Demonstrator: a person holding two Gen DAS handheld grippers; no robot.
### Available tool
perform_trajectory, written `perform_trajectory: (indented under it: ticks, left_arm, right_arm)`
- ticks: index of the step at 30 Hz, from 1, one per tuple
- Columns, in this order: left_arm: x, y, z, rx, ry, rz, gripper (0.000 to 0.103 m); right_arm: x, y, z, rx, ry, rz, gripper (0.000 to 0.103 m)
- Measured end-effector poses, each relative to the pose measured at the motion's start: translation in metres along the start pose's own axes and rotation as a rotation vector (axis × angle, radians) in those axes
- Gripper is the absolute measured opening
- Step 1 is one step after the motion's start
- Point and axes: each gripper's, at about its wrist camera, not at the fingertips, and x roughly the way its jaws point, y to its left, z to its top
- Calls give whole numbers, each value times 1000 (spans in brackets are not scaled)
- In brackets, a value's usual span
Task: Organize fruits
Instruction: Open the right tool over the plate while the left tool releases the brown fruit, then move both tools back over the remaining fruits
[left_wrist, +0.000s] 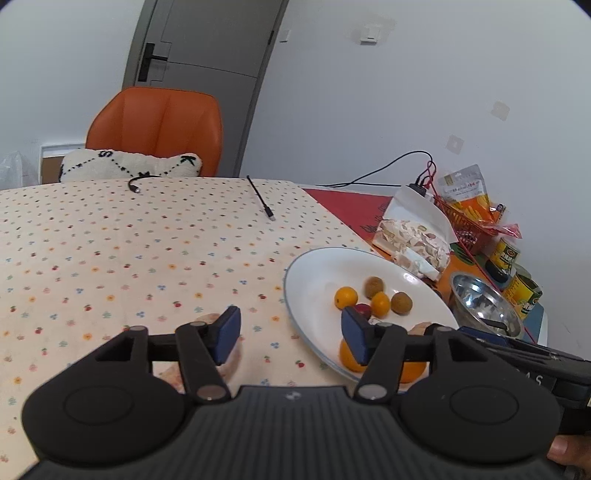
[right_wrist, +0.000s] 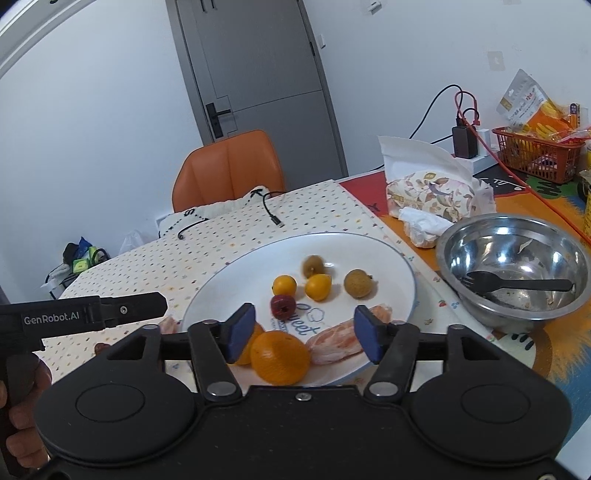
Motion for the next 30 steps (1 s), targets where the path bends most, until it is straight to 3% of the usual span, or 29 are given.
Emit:
perform_trajectory:
  ticks: [4, 9, 30]
  left_arm:
    - [-9, 9, 0, -22, -23, 26, 74]
    - [-15, 13, 0, -16, -21, 49, 76]
    - [-42, 40, -14, -18, -22, 148, 80]
  right_arm:
    - [-2, 6, -1, -6, 5, 5, 70]
    - [-4, 13, -2, -15, 2, 6, 81]
    - [-2, 37, -10, -36, 17, 95, 85]
